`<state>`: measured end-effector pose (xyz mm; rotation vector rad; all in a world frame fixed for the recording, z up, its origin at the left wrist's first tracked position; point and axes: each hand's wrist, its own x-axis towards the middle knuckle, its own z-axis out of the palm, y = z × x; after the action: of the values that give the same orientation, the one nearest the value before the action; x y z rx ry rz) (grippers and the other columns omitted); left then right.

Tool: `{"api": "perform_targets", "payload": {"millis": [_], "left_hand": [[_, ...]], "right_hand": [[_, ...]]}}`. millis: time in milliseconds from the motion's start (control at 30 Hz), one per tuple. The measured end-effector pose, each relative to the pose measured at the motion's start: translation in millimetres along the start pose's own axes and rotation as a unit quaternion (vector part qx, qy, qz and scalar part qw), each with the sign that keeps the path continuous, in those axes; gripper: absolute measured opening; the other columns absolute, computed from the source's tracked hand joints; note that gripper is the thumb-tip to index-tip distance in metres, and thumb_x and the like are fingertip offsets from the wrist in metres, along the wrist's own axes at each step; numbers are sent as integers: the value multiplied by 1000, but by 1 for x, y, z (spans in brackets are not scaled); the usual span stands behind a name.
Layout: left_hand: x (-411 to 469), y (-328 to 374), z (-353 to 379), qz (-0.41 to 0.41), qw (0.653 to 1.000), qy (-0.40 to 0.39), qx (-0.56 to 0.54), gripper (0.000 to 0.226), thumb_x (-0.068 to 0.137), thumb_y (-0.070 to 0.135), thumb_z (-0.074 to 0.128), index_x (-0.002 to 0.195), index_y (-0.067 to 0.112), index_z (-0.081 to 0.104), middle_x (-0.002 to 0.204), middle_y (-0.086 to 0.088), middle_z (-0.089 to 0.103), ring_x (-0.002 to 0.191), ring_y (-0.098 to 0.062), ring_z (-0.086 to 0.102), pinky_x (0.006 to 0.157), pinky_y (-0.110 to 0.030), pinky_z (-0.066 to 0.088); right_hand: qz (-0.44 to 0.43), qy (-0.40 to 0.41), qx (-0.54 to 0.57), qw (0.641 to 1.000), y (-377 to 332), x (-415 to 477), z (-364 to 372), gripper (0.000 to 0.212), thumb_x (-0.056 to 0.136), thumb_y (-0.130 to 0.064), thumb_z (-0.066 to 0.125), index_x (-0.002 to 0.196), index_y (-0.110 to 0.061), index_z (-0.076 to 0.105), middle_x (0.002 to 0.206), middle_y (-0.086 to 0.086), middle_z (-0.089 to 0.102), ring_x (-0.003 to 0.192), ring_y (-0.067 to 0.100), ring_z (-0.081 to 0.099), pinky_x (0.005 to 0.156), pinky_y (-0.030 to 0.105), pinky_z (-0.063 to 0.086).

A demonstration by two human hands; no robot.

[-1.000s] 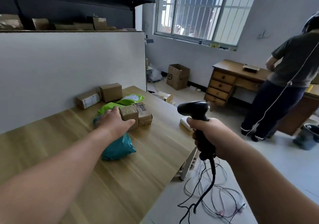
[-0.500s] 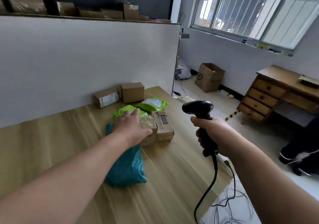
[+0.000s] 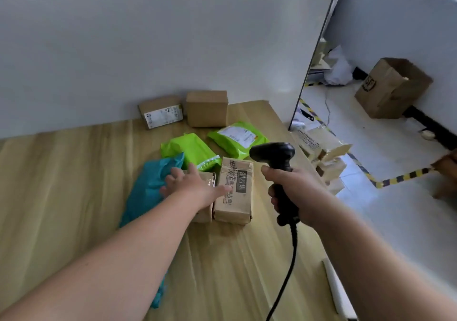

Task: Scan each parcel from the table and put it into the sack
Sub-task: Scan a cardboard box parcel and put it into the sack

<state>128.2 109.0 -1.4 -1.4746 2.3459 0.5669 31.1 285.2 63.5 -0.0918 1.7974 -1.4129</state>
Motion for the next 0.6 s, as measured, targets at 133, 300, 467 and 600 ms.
{"api": "perform_targets", "payload": {"millis": [133, 300, 467, 600], "left_hand": [[12, -3, 13, -44, 998, 30, -40, 105, 53, 68, 66, 141, 32, 22, 141, -8, 26, 127, -31, 33, 95, -45, 35], [12, -29, -9, -7, 949, -4, -314, 111, 47, 54, 69, 145, 36, 22, 135, -1, 38, 120, -24, 44, 95, -39, 44], [-18, -72, -56, -5, 872, -27, -489, 95, 50, 46, 68, 138, 41, 33, 119, 12, 52, 98, -13, 56, 79, -31, 47], [-49, -107, -80, 7, 810, -68, -583, 59, 71, 37, 68, 126, 35, 47, 105, 0, 68, 84, -20, 61, 69, -34, 49]], "right_hand": [[23, -34, -7, 999, 7, 26, -5, 24, 92, -26, 67, 85, -11, 51, 52, 3, 52, 38, 15, 45, 39, 22, 38], [26, -57, 5, 998, 9, 39, 4, 25, 90, -27, 70, 83, -12, 50, 52, 4, 53, 40, 17, 46, 44, 24, 39], [-11, -83, -3, 997, -1, 28, 33, 24, 89, -27, 71, 85, -14, 50, 52, 4, 53, 39, 18, 48, 43, 25, 40], [-47, -86, -4, 995, -4, 4, 68, 22, 89, -28, 71, 88, -15, 54, 56, 5, 59, 45, 20, 56, 44, 24, 41]]}}
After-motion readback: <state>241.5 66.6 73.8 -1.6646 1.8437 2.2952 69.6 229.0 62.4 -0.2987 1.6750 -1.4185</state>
